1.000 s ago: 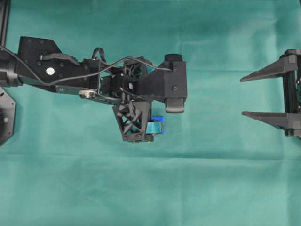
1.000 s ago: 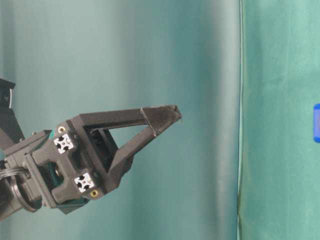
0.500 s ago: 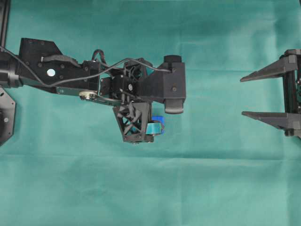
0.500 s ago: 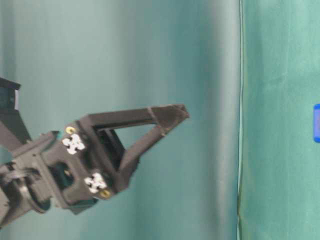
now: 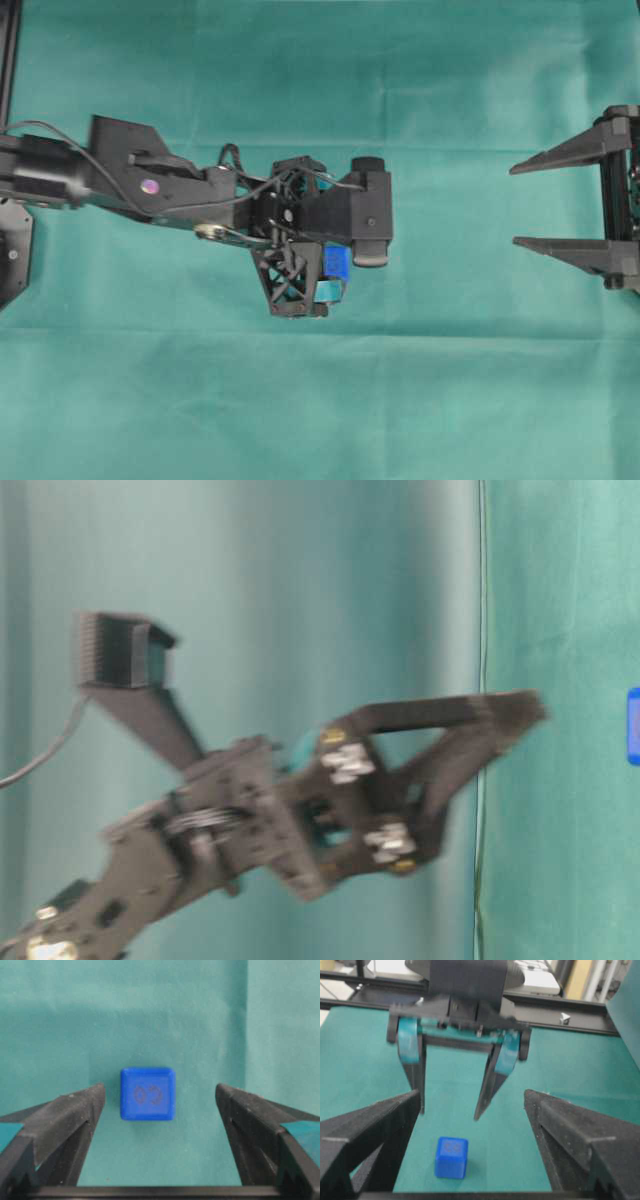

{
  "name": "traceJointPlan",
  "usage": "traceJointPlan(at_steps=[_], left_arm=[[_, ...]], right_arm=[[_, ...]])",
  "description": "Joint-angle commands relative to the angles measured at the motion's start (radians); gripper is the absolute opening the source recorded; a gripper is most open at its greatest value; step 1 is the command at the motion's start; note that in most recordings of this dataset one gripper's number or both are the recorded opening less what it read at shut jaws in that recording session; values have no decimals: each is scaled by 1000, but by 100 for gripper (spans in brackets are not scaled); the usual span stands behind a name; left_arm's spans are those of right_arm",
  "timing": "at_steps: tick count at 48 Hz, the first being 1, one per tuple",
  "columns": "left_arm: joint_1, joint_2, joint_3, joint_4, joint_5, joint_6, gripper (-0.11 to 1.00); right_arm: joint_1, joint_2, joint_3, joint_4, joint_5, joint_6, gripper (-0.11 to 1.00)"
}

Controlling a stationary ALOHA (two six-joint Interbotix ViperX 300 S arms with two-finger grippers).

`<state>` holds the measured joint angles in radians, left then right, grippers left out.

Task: Handover the blue block to the right arm after grasping it with the left arm, then place it in the designated position.
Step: 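Close the left gripper on the blue cube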

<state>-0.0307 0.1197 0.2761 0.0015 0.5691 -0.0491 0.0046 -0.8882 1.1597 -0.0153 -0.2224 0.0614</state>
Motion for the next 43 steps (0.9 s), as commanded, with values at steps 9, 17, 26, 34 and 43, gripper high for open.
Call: traceJointPlan(at_steps=[9, 17, 26, 34, 43], left_arm=[[-5, 37, 12, 0, -77, 0, 100], [-3, 60, 28, 2, -98, -15, 100], [5, 87, 60, 2, -146, -15, 100], [9, 115, 84, 2, -189, -15, 100], [9, 158, 91, 0, -210, -28, 100]], right_arm=[[2, 12, -18, -2, -5, 0, 93], [2, 14, -18, -2, -5, 0, 93], [2, 14, -18, -2, -5, 0, 93], [2, 14, -18, -2, -6, 0, 93], [2, 15, -18, -2, -5, 0, 93]])
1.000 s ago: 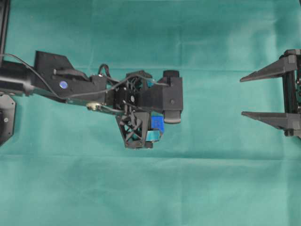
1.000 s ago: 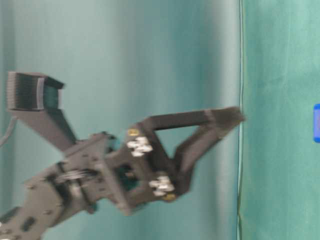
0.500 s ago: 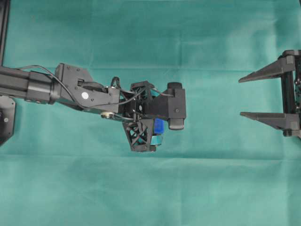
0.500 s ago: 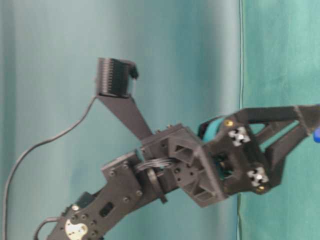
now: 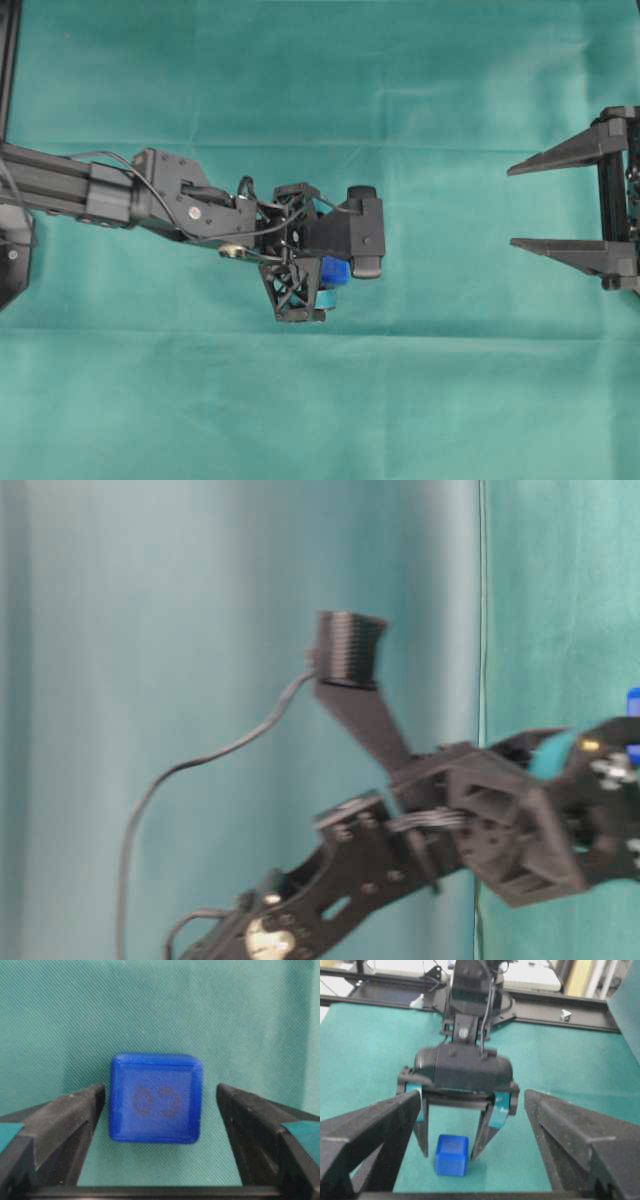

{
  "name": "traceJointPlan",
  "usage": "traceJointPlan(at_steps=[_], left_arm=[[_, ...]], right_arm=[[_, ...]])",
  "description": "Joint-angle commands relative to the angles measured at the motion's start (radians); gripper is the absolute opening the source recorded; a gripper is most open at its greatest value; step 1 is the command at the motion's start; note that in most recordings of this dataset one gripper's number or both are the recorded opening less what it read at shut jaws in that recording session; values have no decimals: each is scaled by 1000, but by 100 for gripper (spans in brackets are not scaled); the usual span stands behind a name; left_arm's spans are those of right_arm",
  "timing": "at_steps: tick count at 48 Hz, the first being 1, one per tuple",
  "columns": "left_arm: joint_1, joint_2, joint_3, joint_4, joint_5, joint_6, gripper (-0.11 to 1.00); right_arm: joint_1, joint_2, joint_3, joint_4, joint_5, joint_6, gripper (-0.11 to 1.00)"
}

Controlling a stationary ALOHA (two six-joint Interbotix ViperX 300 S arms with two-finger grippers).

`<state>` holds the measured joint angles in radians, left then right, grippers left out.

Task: Handover the blue block to the right arm after grasping it with the left arm, then place it in the designated position.
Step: 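Close the left gripper on the blue cube, then lift the blue cube and rotate it toward the right arm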

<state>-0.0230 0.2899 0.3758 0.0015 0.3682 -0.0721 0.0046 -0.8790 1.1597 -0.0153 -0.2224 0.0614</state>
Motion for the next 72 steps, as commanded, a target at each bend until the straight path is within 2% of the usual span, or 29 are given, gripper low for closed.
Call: traceJointPlan(at_steps=[1, 17, 23, 25, 27, 32, 34, 62, 72], left_arm=[[2, -11, -9, 0, -11, -5, 100], [2, -12, -5, 2, -32, -8, 99], [-2, -11, -9, 0, -28, -8, 96], [-3, -11, -11, 2, -25, -8, 91], [-3, -11, -9, 2, -21, -6, 81], [-3, -12, -8, 2, -17, -6, 51], [-5, -12, -8, 2, -14, -6, 46], [-5, -35, -11, 2, -8, -5, 47], [-9, -80, -23, 2, 52, -5, 47]], right_arm=[[0, 6, -18, -2, -5, 0, 93], [2, 8, -17, -2, -5, 0, 93], [2, 8, -18, -2, -5, 0, 93], [2, 8, -17, -2, -5, 0, 93], [2, 8, -18, -2, -5, 0, 93], [2, 8, -20, -2, -5, 0, 93], [2, 8, -18, -2, -5, 0, 93], [2, 12, -18, -2, 2, 0, 93], [2, 12, -18, -2, 3, 0, 93]])
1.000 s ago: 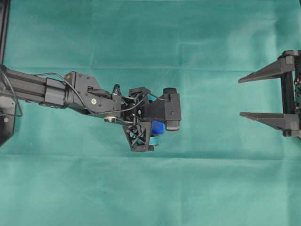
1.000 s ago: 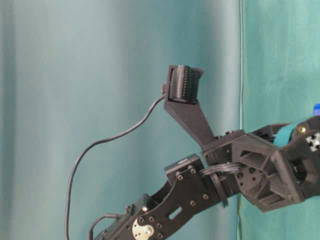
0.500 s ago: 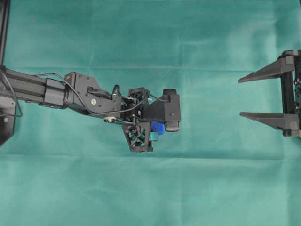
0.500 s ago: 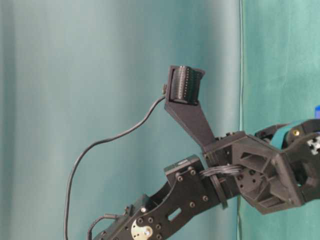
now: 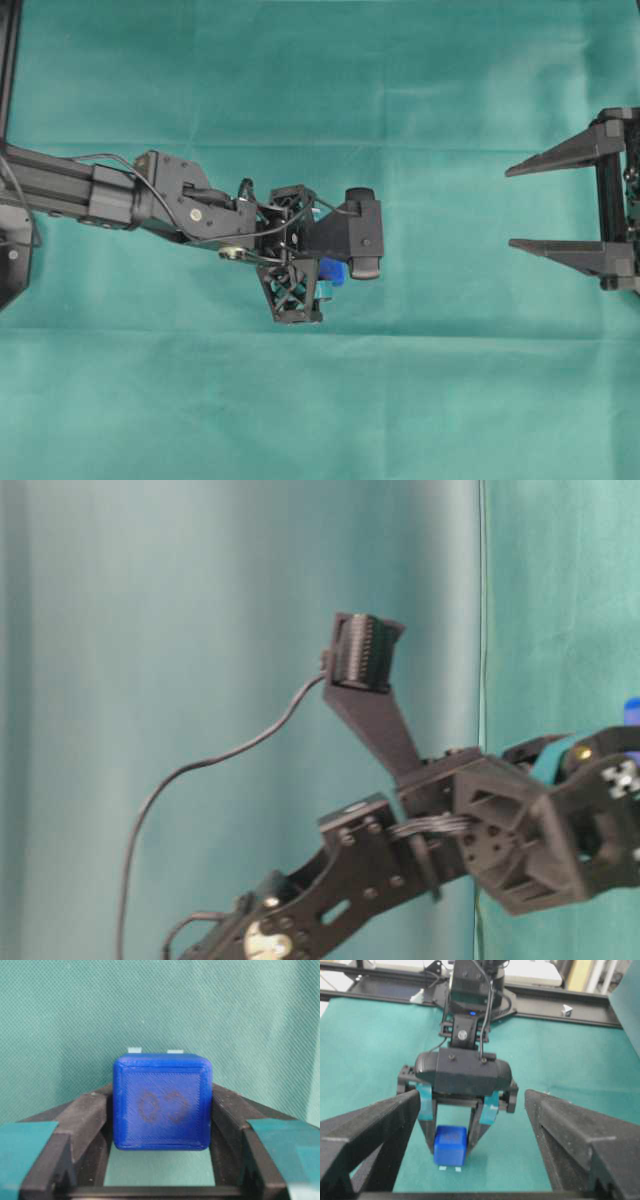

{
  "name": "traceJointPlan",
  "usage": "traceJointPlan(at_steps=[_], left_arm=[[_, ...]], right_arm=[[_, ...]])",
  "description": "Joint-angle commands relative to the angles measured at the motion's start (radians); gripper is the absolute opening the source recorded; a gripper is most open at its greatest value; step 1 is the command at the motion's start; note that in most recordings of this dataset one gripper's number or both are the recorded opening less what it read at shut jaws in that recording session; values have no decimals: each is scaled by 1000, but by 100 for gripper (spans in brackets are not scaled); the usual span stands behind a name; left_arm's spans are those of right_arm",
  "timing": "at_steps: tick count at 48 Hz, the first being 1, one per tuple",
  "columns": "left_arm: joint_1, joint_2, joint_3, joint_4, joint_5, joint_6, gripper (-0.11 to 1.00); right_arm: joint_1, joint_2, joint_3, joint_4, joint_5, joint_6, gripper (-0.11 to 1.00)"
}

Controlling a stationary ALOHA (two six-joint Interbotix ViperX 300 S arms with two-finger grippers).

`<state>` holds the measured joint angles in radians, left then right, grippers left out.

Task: Handover the blue block to the right arm after grasping it with the left arm, then place it in the designated position.
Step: 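Lift the blue cube and rotate it toward the right arm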

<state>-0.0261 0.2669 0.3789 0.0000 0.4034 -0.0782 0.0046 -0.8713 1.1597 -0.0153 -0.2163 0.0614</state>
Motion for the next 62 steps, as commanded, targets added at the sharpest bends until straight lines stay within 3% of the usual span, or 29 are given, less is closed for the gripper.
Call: traceJointPlan(at_steps=[1, 40, 62], left_arm=[[-6, -63, -29, 3, 25, 2, 47], [-31, -281, -158, 14, 209, 12, 47], [-34, -310, -153, 14, 199, 12, 47]], right_arm=[[2, 5, -18, -2, -3, 0, 93], [2, 14, -18, -2, 9, -2, 93], [2, 14, -20, -3, 8, -2, 93]])
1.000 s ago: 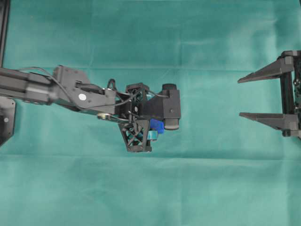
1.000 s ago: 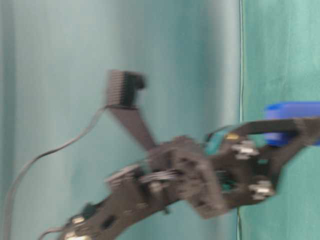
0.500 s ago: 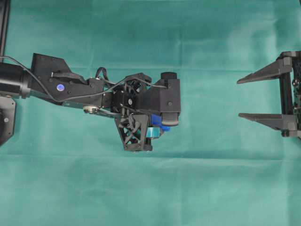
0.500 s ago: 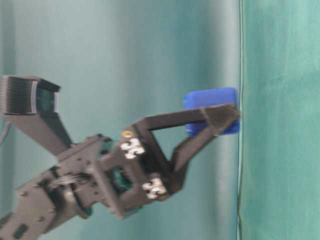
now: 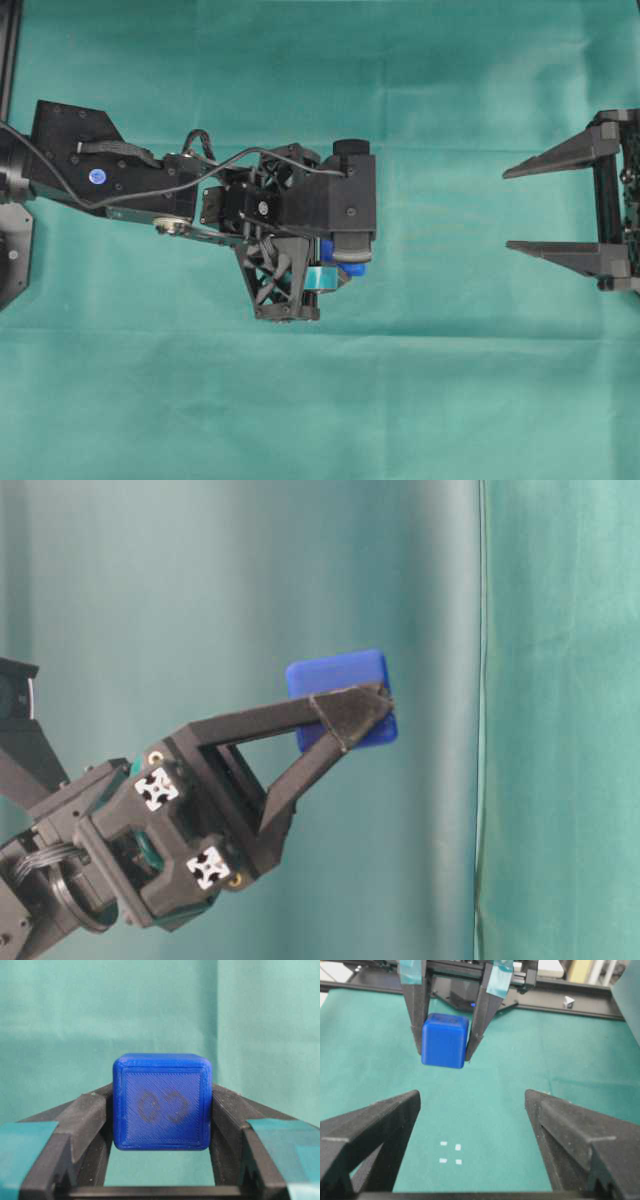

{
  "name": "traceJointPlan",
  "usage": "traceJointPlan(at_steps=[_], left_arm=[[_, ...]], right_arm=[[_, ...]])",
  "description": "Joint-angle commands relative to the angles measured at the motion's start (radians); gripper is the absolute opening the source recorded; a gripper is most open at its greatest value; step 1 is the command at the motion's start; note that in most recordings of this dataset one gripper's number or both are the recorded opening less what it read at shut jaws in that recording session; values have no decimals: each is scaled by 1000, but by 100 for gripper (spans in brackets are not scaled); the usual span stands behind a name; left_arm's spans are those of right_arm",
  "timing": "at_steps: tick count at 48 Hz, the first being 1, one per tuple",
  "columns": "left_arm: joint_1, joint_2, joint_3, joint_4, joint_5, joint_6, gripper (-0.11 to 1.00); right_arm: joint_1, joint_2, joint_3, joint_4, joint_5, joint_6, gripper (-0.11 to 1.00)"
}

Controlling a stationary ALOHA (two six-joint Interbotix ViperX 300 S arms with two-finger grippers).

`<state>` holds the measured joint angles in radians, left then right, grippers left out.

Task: Handover the blue block to the right arm after grasping it with the left arm, then place it in the designated position.
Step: 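Lift the blue cube and rotate it toward the right arm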

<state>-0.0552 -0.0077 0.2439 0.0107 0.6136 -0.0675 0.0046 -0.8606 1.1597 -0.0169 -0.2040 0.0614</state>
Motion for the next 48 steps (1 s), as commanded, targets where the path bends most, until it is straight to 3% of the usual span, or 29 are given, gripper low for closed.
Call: traceJointPlan(at_steps=[1, 12, 48], left_arm=[[-6, -38, -17, 3, -14, 2, 47], [-8, -92, 25, 3, -91, 3, 47], [-8, -291, 276, 2, -672, 37, 47]], right_arm=[[2, 5, -20, 0, -5, -2, 93], [2, 3, -21, 0, -5, -2, 93], [2, 5, -25, 0, -6, -2, 93]])
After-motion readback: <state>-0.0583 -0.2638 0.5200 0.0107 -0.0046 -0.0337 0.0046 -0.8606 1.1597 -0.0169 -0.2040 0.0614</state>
